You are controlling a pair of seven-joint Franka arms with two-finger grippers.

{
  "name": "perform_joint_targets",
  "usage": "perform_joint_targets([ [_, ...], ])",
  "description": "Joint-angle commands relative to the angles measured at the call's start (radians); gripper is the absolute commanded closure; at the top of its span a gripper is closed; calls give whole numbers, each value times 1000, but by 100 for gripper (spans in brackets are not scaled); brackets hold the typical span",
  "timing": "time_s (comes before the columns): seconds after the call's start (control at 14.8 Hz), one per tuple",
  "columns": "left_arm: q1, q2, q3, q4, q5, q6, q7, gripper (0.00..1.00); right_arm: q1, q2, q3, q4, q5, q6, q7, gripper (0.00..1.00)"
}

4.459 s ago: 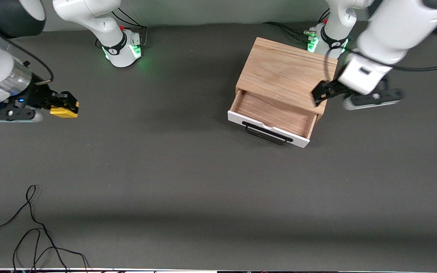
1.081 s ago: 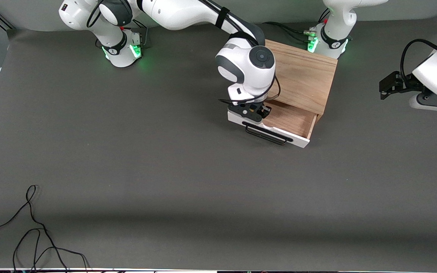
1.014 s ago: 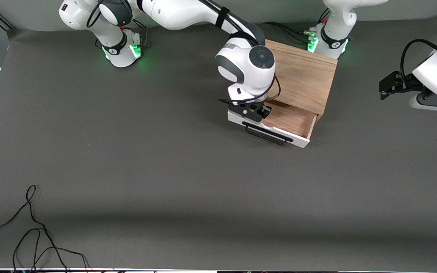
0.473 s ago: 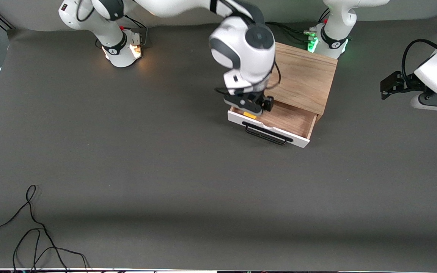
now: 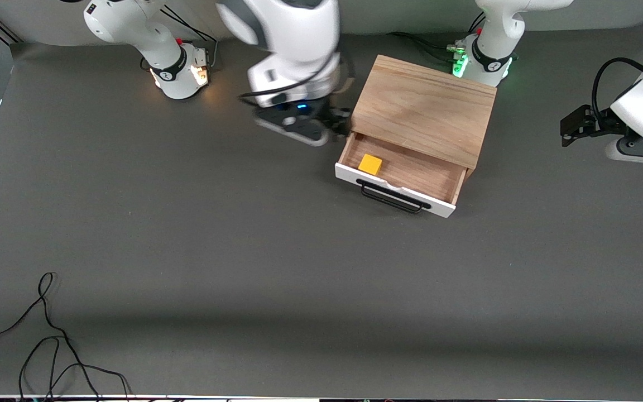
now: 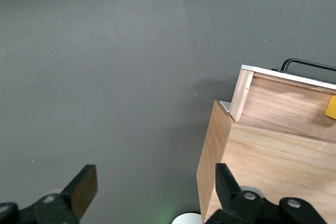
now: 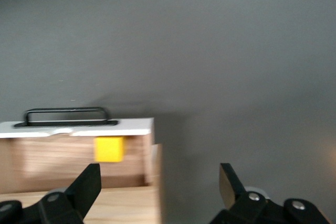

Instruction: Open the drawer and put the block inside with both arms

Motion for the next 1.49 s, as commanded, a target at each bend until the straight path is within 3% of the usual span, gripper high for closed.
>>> perform_joint_targets([
  [0.0,-9,-11,12,-9,-4,2,19,0,-76,-101,-29,-95,13,-52,-202,0],
  [0.14,-9,-11,12,-9,-4,2,19,0,-148,-176,-46,-177,12,-50,-354,0],
  [0.54,-11,-10,12,-9,-4,4,19,0,-493,-414,-32,-466,13,37,-827,0],
  [0.68,-11,-10,12,-9,-4,2,19,0,-570,-466,-29,-530,13,69,-891,0],
  [1.15,-11,-8,12,-9,-4,1,19,0,-731,-477,-4,-574,-59,126,-1098,0],
  [1.42,-11,-8,12,-11,-4,1,17,0,-731,-468,-13,-575,-68,140,-1113,0],
])
